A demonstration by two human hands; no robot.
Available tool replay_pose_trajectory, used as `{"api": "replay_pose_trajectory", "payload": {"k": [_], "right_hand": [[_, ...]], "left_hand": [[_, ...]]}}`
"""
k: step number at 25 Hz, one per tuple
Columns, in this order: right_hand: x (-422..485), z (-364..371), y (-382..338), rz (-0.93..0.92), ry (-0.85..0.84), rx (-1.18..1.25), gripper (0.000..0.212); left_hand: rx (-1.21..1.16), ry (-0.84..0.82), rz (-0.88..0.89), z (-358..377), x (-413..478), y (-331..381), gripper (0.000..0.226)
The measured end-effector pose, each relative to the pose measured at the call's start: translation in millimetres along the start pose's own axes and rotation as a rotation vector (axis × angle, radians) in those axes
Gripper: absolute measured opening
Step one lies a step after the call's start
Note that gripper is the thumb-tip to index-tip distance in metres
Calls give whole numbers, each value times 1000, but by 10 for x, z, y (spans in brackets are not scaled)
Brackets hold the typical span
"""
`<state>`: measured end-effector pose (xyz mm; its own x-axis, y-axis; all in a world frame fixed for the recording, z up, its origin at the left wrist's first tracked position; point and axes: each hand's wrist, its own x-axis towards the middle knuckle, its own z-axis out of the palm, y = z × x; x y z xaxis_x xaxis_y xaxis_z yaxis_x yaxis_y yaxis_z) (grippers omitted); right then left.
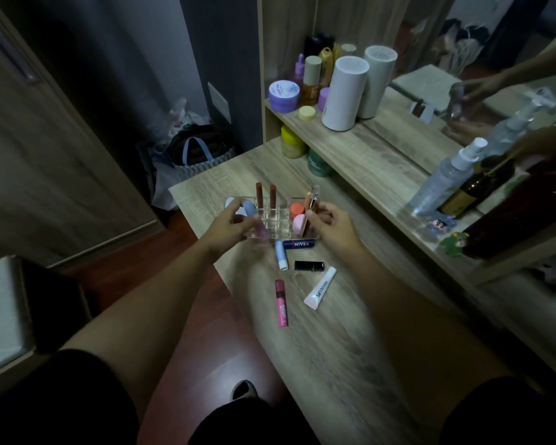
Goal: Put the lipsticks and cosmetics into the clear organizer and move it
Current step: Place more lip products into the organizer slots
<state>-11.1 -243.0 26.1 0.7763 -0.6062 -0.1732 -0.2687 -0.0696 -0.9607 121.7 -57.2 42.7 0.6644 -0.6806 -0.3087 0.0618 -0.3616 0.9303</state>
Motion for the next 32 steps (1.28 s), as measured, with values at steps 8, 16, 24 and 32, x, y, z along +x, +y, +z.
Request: {"api": "replay_pose_trajectory", "payload": {"k": [8,16,24,32], "right_hand": [[406,274,-120,-14,149,-64,29],[614,448,-39,-46,124,-246,26],[678,521,45,-19,62,-392,27],[737,520,6,23,29,-428,28]], "left_hand": [[257,258,233,-136,357,40,16],[383,202,217,-63,579,-75,21],[441,189,173,38,649,-190,17],[454,221,169,61,681,-218,19]]}}
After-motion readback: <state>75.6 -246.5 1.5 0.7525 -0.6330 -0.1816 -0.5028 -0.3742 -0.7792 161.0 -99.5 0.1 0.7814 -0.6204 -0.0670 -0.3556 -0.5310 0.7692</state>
